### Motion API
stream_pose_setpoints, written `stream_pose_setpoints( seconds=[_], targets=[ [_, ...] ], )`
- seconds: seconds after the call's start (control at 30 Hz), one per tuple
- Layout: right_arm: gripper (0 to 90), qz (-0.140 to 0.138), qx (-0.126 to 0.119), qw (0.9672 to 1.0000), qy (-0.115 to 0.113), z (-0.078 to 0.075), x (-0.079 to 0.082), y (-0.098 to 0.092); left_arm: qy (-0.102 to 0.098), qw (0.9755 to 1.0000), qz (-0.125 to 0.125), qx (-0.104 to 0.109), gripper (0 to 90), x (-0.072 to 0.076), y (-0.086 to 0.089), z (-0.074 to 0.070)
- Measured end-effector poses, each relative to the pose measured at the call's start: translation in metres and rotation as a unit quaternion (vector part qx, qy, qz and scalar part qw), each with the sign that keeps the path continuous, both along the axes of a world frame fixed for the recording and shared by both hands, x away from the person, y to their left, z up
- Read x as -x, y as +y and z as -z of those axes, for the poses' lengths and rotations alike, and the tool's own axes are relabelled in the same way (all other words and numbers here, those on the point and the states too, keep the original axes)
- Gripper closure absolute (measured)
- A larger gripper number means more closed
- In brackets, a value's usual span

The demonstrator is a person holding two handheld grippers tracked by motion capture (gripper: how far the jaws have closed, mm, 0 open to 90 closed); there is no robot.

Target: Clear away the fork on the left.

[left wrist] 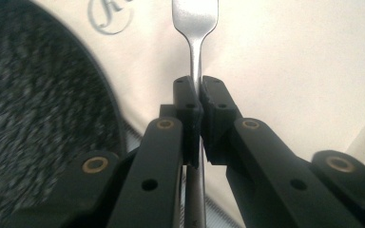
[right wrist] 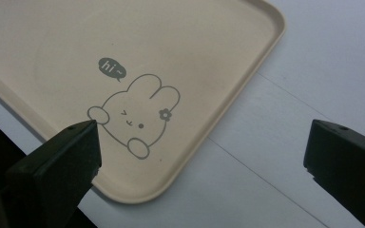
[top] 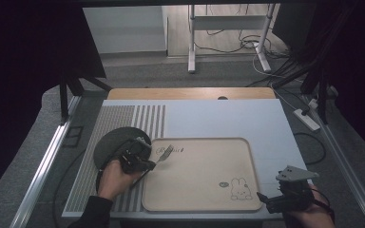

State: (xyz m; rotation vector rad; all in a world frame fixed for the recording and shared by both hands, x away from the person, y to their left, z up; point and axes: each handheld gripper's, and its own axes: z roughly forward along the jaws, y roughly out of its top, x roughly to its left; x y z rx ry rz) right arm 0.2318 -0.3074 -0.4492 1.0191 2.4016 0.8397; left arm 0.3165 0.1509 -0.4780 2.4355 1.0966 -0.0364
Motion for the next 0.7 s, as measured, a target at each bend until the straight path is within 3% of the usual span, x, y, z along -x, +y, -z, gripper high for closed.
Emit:
stream_pose_setpoints(
  seconds=[0.43,0.7],
  targets=[
    [0.0,-0.001,0.002,1.0,0.001,0.0,0.0,0.0,0.006,1.0,-0.004,0.006,85.8,0.0,-0.039,0.003],
    [0.0,-0.002,0.003,1.0,0.001,0.0,0.0,0.0,0.007,0.9996,0.007,-0.027,85.7,-0.002,-0.061,0.014]
  ],
)
